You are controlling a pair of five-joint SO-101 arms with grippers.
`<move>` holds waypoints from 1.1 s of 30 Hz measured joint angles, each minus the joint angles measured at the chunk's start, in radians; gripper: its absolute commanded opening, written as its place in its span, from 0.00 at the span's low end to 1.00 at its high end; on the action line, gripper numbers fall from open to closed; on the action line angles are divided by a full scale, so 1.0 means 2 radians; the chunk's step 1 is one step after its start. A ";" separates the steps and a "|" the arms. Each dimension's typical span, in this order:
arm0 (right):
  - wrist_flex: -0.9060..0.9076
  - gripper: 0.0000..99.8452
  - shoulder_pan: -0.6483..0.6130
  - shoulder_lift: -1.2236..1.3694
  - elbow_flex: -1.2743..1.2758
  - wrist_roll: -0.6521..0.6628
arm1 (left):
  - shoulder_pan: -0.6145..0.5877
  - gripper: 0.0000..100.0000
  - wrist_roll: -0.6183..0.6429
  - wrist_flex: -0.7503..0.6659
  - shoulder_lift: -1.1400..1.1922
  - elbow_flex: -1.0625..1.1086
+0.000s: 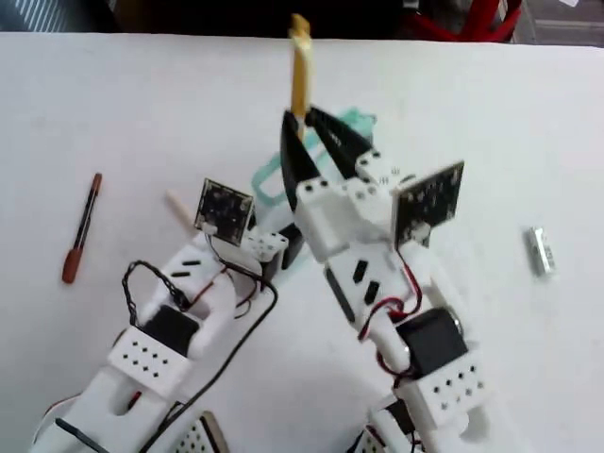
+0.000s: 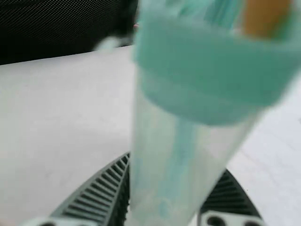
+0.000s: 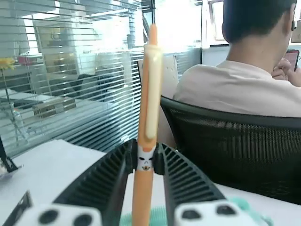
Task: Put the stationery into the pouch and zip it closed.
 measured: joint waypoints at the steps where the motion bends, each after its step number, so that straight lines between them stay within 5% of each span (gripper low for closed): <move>1: 0.012 0.02 -0.001 -0.008 0.004 0.000 | -0.002 0.20 0.000 0.000 0.000 0.000; 15: 0.093 0.02 -0.001 -0.043 0.007 0.073 | -0.002 0.21 0.000 0.000 0.000 0.000; 20: 0.148 0.25 -0.007 -0.008 -0.002 0.091 | -0.002 0.23 0.000 0.000 0.000 0.000; 25: 0.215 0.23 -0.005 0.009 -0.072 0.091 | -0.002 0.23 0.000 0.000 0.000 0.000; 33: 0.341 0.22 0.135 0.043 -0.250 0.093 | -0.002 0.23 0.000 0.000 0.000 0.000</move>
